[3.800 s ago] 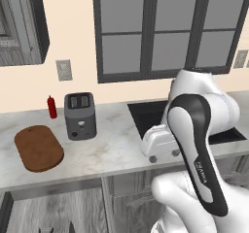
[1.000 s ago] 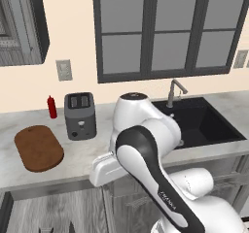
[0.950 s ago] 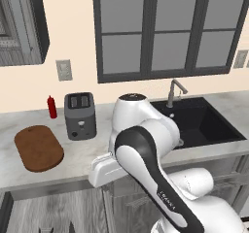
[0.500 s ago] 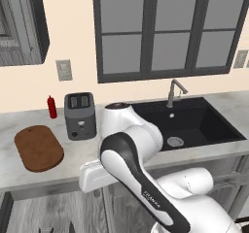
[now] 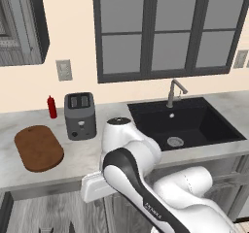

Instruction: Open the drawer on the left and place the cutting tools on the cutting board.

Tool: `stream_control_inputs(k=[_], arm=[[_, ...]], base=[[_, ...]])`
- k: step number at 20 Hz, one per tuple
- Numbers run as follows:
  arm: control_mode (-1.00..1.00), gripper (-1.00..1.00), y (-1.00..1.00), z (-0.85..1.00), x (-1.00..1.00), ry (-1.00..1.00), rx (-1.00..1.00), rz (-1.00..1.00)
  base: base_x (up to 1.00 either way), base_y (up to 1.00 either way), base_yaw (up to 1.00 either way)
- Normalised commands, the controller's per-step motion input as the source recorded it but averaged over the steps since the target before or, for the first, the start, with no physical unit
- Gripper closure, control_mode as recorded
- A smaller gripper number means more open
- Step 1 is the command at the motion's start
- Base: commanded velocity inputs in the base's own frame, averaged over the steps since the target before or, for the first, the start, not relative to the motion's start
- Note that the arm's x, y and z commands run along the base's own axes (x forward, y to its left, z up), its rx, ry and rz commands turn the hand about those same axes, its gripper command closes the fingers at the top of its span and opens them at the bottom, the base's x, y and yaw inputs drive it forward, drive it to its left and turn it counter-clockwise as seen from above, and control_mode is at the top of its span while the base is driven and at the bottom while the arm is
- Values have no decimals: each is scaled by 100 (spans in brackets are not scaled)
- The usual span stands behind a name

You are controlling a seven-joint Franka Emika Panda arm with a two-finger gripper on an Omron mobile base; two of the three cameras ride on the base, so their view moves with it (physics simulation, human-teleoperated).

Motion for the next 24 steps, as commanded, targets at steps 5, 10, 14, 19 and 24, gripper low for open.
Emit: stream_control_inputs(k=[5, 10, 14, 19, 24], arm=[[-100, -100, 17, -27, 0, 1, -4, 0], [-100, -100, 21, -23, 0, 3, -5, -2], [-100, -100, 15, -17, 0, 7, -4, -3], [-100, -100, 16, -26, 0, 10, -1, -2], [-100, -100, 15, -37, 0, 3, -1, 0]], base=[[0, 0, 0], [0, 0, 0], [0, 0, 0], [0, 0, 0], [0, 0, 0]])
